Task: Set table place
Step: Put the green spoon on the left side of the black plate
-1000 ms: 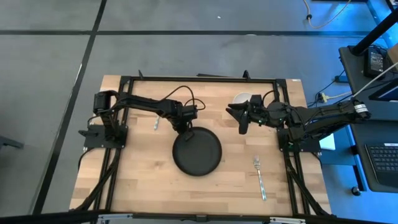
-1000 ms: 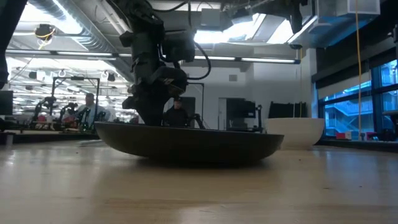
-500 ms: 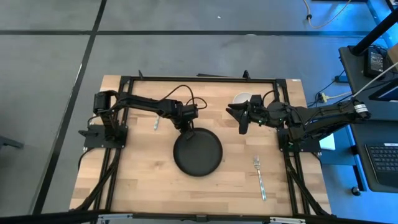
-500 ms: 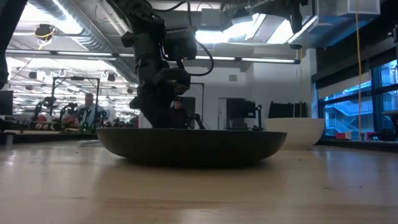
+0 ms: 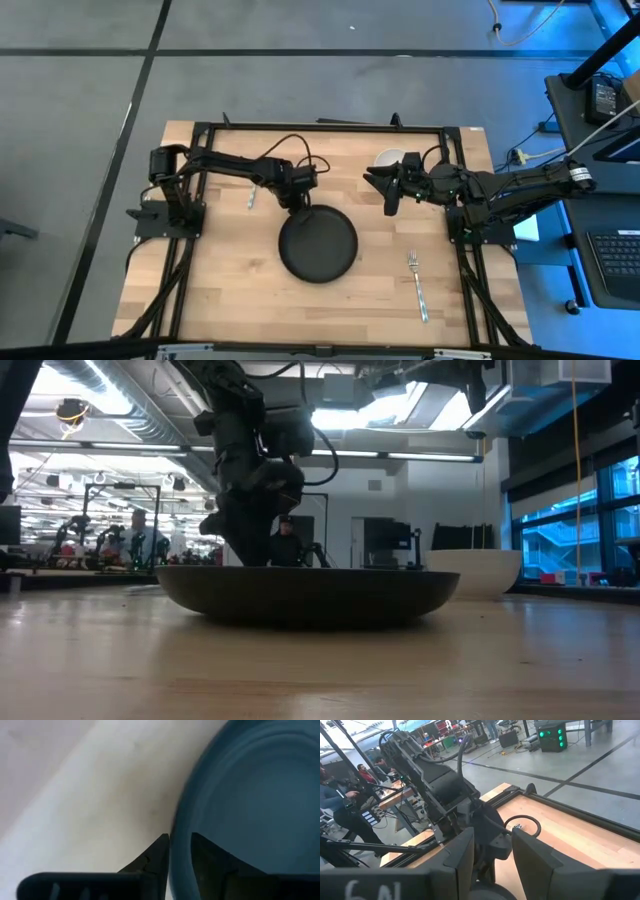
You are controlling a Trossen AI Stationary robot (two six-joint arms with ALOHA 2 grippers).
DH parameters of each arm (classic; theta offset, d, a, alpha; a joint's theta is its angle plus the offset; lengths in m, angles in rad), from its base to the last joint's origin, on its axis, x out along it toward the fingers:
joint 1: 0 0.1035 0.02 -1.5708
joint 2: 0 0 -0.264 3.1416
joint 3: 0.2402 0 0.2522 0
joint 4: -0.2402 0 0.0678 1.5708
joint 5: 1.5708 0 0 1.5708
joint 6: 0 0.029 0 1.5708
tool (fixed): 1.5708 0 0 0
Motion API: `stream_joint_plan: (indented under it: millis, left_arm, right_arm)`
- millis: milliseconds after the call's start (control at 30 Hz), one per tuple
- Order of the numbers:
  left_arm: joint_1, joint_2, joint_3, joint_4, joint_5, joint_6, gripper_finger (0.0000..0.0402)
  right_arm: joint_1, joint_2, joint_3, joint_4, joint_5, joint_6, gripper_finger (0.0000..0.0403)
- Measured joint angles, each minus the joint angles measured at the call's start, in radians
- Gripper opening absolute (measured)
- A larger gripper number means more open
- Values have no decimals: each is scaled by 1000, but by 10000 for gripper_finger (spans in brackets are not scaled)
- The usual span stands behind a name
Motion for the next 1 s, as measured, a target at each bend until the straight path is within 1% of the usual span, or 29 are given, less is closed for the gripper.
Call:
stream_joint_plan:
  millis: [100, 133, 200, 333, 433, 567, 667, 733, 800, 833, 867, 1000]
  left_arm:
    - [14, -19, -1, -5, 85, -26, 75]
    - [16, -33, -1, 8, 102, -27, 75]
    - [17, -62, 0, 10, 105, -27, 75]
    - [16, -146, 0, 2, 24, -27, 71]
    - [17, -212, 1, -69, -40, -43, 70]
    - [16, -271, 1, -273, -151, -176, 70]
    - [19, -282, 1, -413, -286, -254, 70]
    - [38, -281, 1, -465, -361, -366, 70]
    - [75, -281, -3, -500, -355, -486, 70]
    - [96, -281, -9, -493, -334, -516, 70]
    - [115, -281, -19, -485, -320, -527, 70]
    - [208, -280, -53, -479, -316, -504, 70]
  right_arm:
    - [0, 0, 0, 0, 0, 0, 135]
    - [0, 0, 0, -1, 0, 0, 135]
    - [0, 0, 0, -4, 0, 0, 135]
    - [0, 0, 0, -6, 0, 0, 135]
    - [0, 0, 0, -6, 0, 0, 135]
    - [0, 0, 0, -7, 0, 0, 135]
    - [0, 0, 0, -10, 0, 0, 135]
    - [0, 0, 0, -11, 0, 0, 135]
    - [0, 0, 0, -11, 1, 8, 135]
    - [0, 0, 0, -12, 1, 21, 135]
    - [0, 0, 0, -13, 1, 33, 135]
    - [0, 0, 0, -25, 0, 75, 135]
